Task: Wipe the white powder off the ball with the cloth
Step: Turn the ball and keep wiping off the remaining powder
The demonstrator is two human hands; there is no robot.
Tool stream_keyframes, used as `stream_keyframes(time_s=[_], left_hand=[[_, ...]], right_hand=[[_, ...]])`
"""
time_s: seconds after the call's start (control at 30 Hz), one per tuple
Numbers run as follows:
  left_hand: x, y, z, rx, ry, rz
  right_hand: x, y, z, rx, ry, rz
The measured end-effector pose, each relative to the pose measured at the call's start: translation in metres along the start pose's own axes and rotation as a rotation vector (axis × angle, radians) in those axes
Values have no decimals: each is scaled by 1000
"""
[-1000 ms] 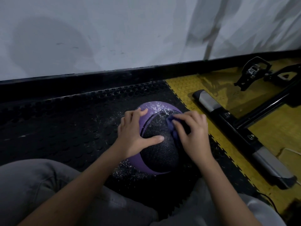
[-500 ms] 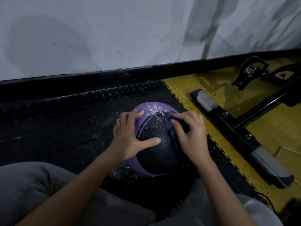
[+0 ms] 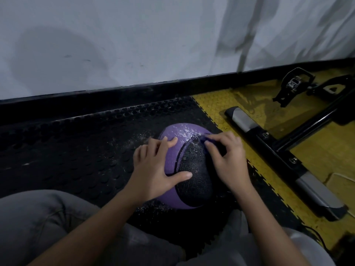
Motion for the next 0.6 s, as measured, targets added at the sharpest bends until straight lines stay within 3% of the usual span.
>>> stream_keyframes(time_s=[0.13, 0.33, 0.47, 0.6], left_hand=[[0, -2, -4, -69, -24, 31], [2, 1, 1, -32, -25, -36], [2, 1, 0, -30, -20, -130], [0, 1, -1, -1, -53, -90]], right_hand=[[7, 19, -10, -199, 77, -71], [-2, -33, 19, 133, 25, 52], [3, 7, -3, -72, -8, -20], [21, 44, -23, -345, 127, -129]])
Point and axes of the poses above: each hand's wrist, its own z-axis towards the middle knuckle, its own x-axis out of the palm, y = z × x, the point moved 7 cm from there along z, towards the middle knuckle
